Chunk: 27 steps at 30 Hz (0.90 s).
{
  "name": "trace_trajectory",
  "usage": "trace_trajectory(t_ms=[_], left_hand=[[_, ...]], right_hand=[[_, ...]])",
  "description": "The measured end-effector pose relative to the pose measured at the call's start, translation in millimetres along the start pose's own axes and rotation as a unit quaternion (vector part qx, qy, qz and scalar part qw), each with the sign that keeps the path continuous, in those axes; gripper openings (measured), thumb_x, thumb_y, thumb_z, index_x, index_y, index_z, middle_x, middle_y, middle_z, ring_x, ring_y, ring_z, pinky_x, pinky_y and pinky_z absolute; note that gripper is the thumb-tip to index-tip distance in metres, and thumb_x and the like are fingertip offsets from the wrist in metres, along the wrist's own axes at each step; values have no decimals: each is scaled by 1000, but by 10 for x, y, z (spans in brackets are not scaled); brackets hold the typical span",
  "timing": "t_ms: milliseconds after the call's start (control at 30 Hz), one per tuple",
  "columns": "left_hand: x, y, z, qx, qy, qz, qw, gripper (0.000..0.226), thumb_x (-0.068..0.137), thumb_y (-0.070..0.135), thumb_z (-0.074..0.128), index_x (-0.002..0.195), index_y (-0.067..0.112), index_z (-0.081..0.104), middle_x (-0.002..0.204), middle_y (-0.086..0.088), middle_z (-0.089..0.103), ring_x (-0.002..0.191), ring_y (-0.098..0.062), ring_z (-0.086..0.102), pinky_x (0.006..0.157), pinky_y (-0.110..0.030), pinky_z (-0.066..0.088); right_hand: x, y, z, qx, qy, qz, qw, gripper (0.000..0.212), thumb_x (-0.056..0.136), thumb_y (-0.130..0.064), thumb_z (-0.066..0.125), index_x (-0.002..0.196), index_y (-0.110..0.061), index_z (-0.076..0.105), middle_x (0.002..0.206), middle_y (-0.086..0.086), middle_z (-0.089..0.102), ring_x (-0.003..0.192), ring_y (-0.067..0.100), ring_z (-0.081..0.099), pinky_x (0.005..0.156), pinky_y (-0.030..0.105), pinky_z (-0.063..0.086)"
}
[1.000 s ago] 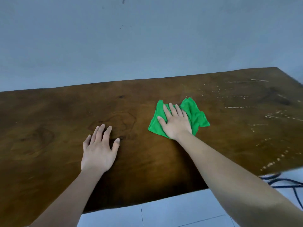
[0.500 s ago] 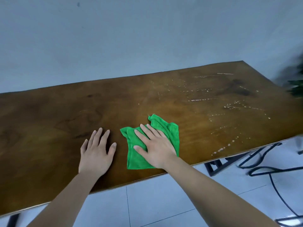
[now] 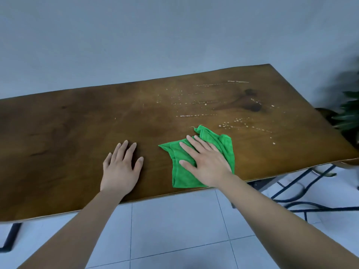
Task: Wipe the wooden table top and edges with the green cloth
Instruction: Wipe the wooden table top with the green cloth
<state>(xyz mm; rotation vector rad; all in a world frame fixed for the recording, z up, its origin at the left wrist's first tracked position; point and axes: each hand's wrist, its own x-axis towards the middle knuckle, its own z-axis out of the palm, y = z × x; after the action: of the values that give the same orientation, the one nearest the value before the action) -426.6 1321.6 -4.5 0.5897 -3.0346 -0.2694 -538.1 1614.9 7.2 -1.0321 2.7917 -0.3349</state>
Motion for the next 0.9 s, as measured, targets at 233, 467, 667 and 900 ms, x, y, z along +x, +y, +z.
trace_trajectory(t_ms=[233,467,667,900], left_hand=[[6,92,62,12,23,1,1000,75,109,75,11,172,38,24,183,7,19,170,-15,6,137,-51,11],[-1,122,42,10,26,0,1000,77,107,76,9,172,38,25,182,7,20,170,-16,8,136,-50,12],[18,94,58,8,24,2,1000,79,106,78,7,172,38,25,182,6,20,170,-17,8,137,-52,12],[20,86,61,2,26,2,1000,81,105,78,9,172,36,27,182,6,23,170,-16,10,136,-53,14]], right_hand=[[-259,1253,-355,-15,19,100,995,83,105,-88,8,177,-48,11,187,-16,-1,173,10,-3,140,48,10],[-157,1327,-346,-21,44,295,954,80,110,-73,4,180,-35,4,189,-2,-4,174,24,-2,139,52,10],[76,267,-110,-32,21,280,959,81,110,-64,-5,177,-18,-13,184,15,-17,172,41,-13,137,63,-2],[161,-721,223,-32,-26,58,997,79,113,-66,6,179,-24,-4,187,10,-12,172,37,-17,134,63,-10]])
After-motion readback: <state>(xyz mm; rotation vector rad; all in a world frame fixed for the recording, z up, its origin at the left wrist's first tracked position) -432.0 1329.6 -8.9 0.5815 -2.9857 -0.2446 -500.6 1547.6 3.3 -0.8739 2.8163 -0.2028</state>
